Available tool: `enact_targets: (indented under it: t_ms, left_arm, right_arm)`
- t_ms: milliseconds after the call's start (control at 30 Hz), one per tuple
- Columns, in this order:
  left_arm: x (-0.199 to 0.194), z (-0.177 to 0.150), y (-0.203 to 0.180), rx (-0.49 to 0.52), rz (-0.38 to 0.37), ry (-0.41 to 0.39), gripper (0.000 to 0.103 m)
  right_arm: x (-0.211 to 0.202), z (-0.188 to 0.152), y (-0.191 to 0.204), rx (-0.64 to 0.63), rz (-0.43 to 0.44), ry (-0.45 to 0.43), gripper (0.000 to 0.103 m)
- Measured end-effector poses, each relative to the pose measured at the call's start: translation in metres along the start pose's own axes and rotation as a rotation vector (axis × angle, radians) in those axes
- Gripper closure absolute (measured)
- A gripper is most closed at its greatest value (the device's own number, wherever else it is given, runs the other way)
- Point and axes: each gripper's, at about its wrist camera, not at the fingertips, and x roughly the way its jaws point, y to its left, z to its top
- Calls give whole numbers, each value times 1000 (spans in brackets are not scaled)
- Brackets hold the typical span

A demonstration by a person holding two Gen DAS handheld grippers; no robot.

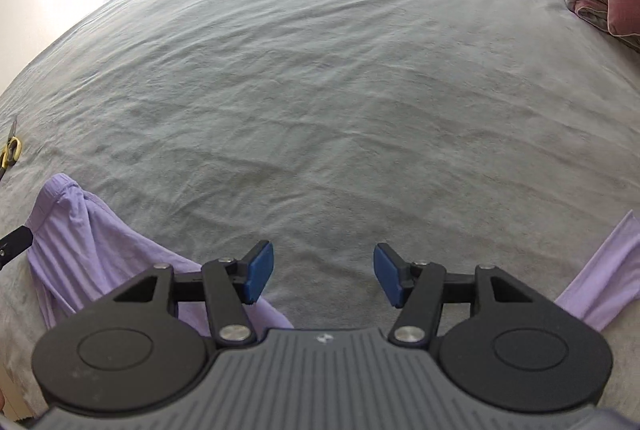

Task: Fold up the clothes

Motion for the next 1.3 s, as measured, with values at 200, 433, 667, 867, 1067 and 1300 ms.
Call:
enact_targets:
  t_ms: [200, 433, 667, 867, 1067, 1300]
  left_arm:
    - [16, -5, -46, 56, -152, 69, 48]
    - [36, -23, -112, 156, -303, 157, 48]
    - [54, -39, -160, 206, -382, 222, 48]
    - [63, -57, -182, 235, -409, 249, 48]
    - [72, -70, -200, 238, -453, 277, 50]
    - [87, -80, -221, 198, -456, 319, 51]
  right_arm:
    - [-7, -18, -43, 39, -26, -1, 43]
    - [-18, -47, -86, 99, -11, -17, 43]
    - [-36, -82, -124, 142, -3, -55, 42]
    - [-54, -114, -148, 178, 18, -117, 42]
    - [-64, -149, -169, 201, 67, -181, 36]
    - [-76, -163, -184, 213, 145, -224, 34]
